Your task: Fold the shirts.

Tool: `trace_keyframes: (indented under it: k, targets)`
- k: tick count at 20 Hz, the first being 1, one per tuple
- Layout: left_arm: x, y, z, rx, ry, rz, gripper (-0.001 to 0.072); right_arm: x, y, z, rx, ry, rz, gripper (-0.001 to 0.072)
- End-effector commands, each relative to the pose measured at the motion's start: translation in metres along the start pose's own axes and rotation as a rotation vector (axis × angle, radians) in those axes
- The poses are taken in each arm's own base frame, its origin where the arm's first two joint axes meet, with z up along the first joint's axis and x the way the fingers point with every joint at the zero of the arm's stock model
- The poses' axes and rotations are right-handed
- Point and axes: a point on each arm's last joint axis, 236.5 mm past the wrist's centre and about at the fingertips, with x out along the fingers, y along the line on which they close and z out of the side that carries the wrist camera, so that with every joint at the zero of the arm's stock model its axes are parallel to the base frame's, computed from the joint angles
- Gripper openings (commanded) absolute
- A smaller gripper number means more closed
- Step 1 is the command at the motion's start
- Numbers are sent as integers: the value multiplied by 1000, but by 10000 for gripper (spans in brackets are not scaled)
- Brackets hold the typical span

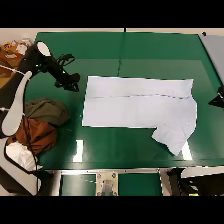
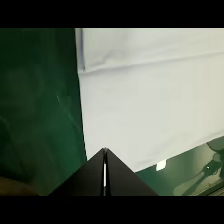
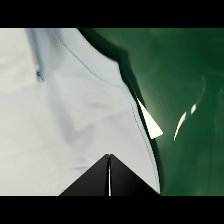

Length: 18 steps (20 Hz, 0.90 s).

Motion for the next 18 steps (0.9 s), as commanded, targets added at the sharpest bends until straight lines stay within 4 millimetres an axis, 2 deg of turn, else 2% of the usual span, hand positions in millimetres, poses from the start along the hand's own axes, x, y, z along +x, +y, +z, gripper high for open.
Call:
trace_keyframes:
  k: [1, 3, 4, 5, 6, 7, 8, 9, 10, 11, 14, 16, 17, 18]
  targets:
    - [9, -32, -36, 101, -23, 74, 16, -6, -31, -67, 76, -3, -126, 15]
    - [26, -54, -65, 158, -58, 74, 16, 8, -43, -115, 145, 9, -157, 19]
    - [33, -61, -79, 171, -72, 73, 17, 20, -47, -138, 175, 24, -159, 125]
    - [38, -63, -90, 149, -83, 70, 17, 31, -51, -157, 184, 48, -161, 304]
    - [40, -61, -104, 105, -75, 70, 18, 43, -55, -173, 193, 79, -166, 442]
    - [42, -57, -114, 60, -62, 72, 20, 55, -59, -184, 219, 99, -167, 542]
    - [44, -54, -123, 39, -47, 75, 226, 65, -60, -187, 232, 97, -158, 548]
    - [45, -52, -130, 15, -34, 77, 563, 75, -57, -189, 247, 88, -132, 548]
    - [46, -50, -136, -22, -23, 80, 691, 81, -49, -188, 263, 78, -92, 547]
    - [47, -50, -140, -46, -18, 76, 667, 86, -42, -181, 265, 47, -49, 546]
    - [52, -47, -139, -98, -30, 73, 666, 91, -35, -162, 273, -20, -3, 545]
    - [56, -46, -134, -133, -57, 68, 666, 103, -36, -167, 296, 31, -1, 544]
    - [59, -45, -132, -158, -71, 64, 666, 109, -34, -172, 311, 69, 14, 522]
    - [64, -45, -133, -178, -79, 64, 666, 113, -28, -176, 302, 102, 38, 393]
